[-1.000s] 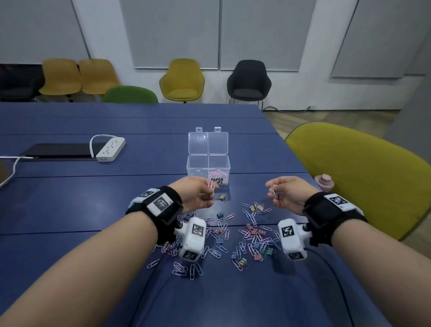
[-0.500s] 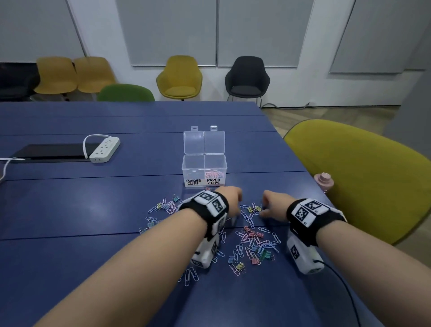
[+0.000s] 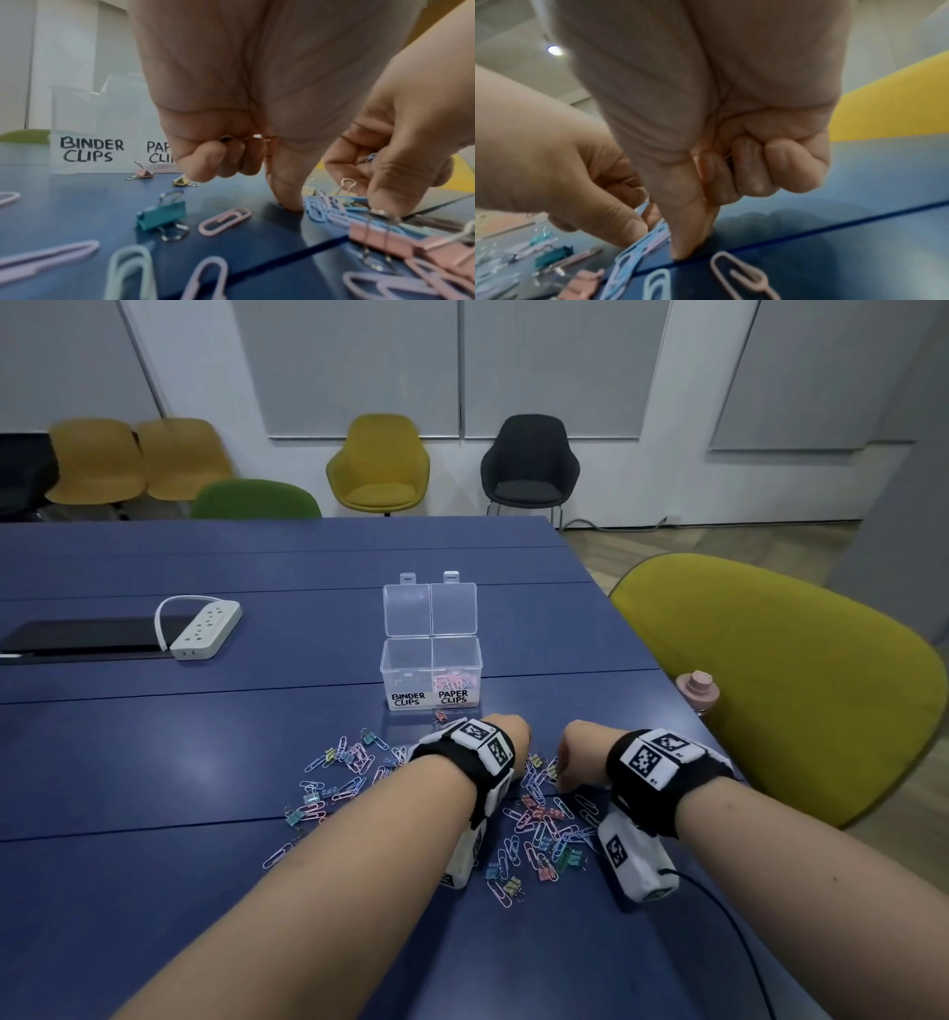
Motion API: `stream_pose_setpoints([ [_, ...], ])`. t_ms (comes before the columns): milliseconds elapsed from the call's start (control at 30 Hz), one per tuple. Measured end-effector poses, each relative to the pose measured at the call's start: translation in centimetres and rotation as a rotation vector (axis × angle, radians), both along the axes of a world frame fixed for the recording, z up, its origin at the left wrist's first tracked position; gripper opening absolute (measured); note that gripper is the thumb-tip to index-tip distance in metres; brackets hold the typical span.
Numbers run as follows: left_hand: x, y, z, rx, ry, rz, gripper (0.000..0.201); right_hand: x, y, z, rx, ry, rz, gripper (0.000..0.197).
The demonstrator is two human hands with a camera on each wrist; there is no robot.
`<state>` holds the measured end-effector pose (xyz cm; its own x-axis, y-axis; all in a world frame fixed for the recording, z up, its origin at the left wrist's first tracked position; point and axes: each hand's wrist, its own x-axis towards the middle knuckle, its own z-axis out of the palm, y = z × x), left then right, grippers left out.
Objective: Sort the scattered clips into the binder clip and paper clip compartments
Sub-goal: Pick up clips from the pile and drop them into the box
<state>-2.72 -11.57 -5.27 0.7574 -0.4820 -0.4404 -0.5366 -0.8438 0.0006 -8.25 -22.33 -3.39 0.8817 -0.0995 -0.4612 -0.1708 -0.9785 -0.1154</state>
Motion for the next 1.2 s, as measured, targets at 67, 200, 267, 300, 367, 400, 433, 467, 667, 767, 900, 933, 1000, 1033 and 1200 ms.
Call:
stream_pose_setpoints([
  [67, 3.3, -0.7, -4.1, 0.077, 0.038, 0.034, 0.024, -0.6, -0.4, 0.3, 0.065, -0.035, 0.005, 0.017],
  [200, 0.7, 0.0, -0.9, 0.087, 0.031, 0.021, 0.021, -1.7, -1.7, 0.9, 0.203, -0.128, -0.039, 0.015],
  [267, -0.6, -0.1, 0.1, -0.048, 0.051, 0.072, 0.026, -2.1, -2.4, 1.2, 0.267, -0.15, -0.06, 0.015],
  [300, -0.8, -0.4, 0.2, -0.098, 0.046, 0.109, 0.024, -2.2, -2.7, 1.4, 0.276, -0.15, -0.062, 0.015],
  [367, -1.0, -0.7, 0.0, -0.133, 0.02, 0.138, 0.031, -2.4, -3.0, 1.7, 0.198, -0.127, -0.043, 0.016],
  [400, -1.0, -0.7, -0.1, -0.14, 0.029, 0.122, 0.038, -2.5, -3.0, 1.8, 0.121, -0.105, -0.02, 0.019],
  [433, -0.7, -0.8, -0.7, -0.123, 0.035, 0.114, 0.041, -2.8, -2.8, 1.9, 0.051, -0.078, 0.008, 0.023],
  [467, -0.1, -0.9, -1.5, -0.076, 0.036, 0.081, 0.041, -3.0, -2.6, 1.8, 0.003, -0.048, 0.028, 0.025],
  [667, 7.4, -2.7, -10.8, 0.135, 0.098, 0.114, 0.038, -3.5, -1.1, 0.9, -0.05, -0.022, 0.054, 0.025],
  [767, 8.5, -2.6, -12.4, 0.194, 0.081, 0.057, 0.035, -3.4, -0.4, 0.5, -0.056, -0.042, 0.072, 0.027],
  [900, 9.0, -1.9, -13.6, 0.258, 0.053, 0.054, 0.022, -3.5, 0.3, 0.1, -0.019, -0.022, 0.104, 0.029],
  [933, 7.7, -1.2, -11.4, 0.241, 0.067, 0.088, 0.016, -3.6, 0.3, 0.0, -0.001, -0.02, 0.11, 0.029],
  [1000, 2.6, 1.3, -4.1, 0.075, 0.051, 0.158, 0.013, -3.7, 0.3, 0.1, 0.043, -0.027, 0.115, 0.021],
  [1033, 0.5, 2.3, -1.8, -0.056, 0.056, 0.181, 0.02, -3.8, 0.2, 0.3, 0.089, -0.036, 0.105, 0.016],
  [1200, -3.1, 5.7, 4.3, -0.966, 0.659, 0.789, 0.024, -4.8, -1.3, 1.3, 0.59, -0.092, -0.091, 0.014],
])
